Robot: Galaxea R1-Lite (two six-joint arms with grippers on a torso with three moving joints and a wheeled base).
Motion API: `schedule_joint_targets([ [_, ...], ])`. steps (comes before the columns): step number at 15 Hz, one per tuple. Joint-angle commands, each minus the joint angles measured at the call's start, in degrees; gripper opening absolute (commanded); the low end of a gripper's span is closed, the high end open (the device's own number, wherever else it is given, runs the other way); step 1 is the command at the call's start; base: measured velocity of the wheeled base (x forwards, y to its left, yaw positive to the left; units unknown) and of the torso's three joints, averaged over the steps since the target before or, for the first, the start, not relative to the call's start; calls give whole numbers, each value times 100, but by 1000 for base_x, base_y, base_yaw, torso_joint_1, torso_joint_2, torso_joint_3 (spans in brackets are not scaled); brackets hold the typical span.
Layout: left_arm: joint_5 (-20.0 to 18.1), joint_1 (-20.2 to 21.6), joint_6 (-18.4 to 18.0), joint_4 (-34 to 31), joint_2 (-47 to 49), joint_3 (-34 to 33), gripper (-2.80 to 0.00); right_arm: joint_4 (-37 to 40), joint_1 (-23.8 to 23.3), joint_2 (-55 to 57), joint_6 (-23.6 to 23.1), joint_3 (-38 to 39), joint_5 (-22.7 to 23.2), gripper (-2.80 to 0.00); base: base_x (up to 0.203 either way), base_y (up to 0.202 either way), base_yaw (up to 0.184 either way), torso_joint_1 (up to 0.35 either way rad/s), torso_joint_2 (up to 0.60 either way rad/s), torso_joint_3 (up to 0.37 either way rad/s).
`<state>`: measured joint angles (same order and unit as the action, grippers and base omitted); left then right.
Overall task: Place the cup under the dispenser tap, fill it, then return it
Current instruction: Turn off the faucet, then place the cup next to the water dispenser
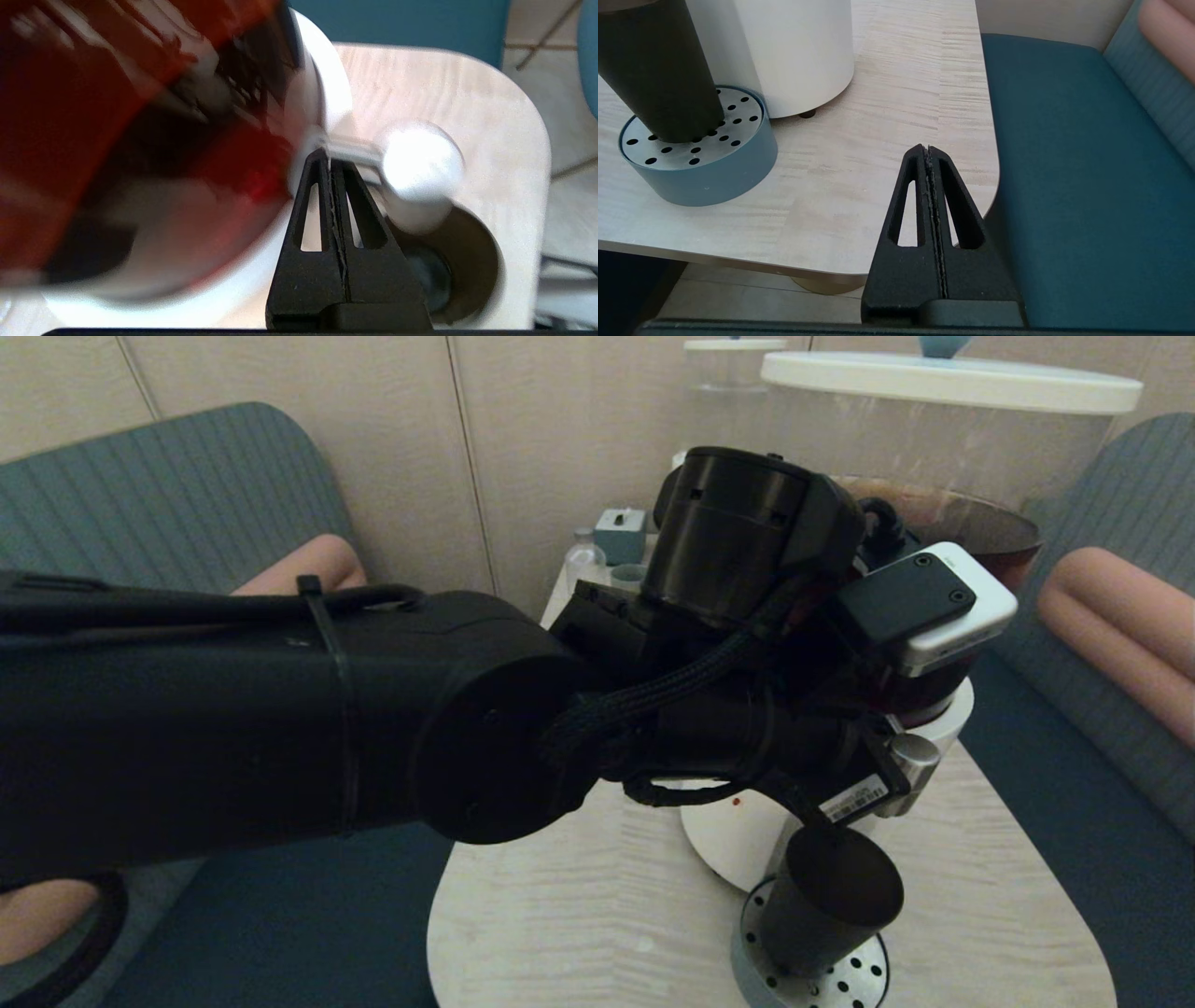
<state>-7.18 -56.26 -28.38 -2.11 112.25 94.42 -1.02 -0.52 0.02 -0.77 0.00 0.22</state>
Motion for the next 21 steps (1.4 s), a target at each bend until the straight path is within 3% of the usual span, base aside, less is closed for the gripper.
schedule_joint_targets([
  [1,12,10,-4,-77,-224,-167,-280,-3,0,-13,-2,35,4,-280,0,0,0,0,0,0],
  [7,24,181,191,-113,-994,-1041,-280,-3,0,-11,-2,40,4,-280,0,0,0,0,0,0],
  [9,0,222,775,-143,-1396,-1468,-280,-3,0,-11,-2,35,4,-280,0,0,0,0,0,0],
  [12,-171,397,2173,-91,-2109,-1892,-280,-3,0,-11,-2,35,4,-280,0,0,0,0,0,0],
  [14,-559,928,2593,-80,-2500,-2065,-280,-3,0,-11,-2,35,4,-280,0,0,0,0,0,0],
  [16,-1099,1638,2688,-83,-2960,-2312,-280,-3,0,-11,-2,35,4,-280,0,0,0,0,0,0],
  [18,-1757,2446,2638,-53,-3423,-2738,-280,-3,0,-11,-2,35,4,-280,0,0,0,0,0,0],
  [21,-2674,3577,2255,412,-4154,-3991,-280,-3,0,-11,-2,35,4,-280,0,0,0,0,0,0],
])
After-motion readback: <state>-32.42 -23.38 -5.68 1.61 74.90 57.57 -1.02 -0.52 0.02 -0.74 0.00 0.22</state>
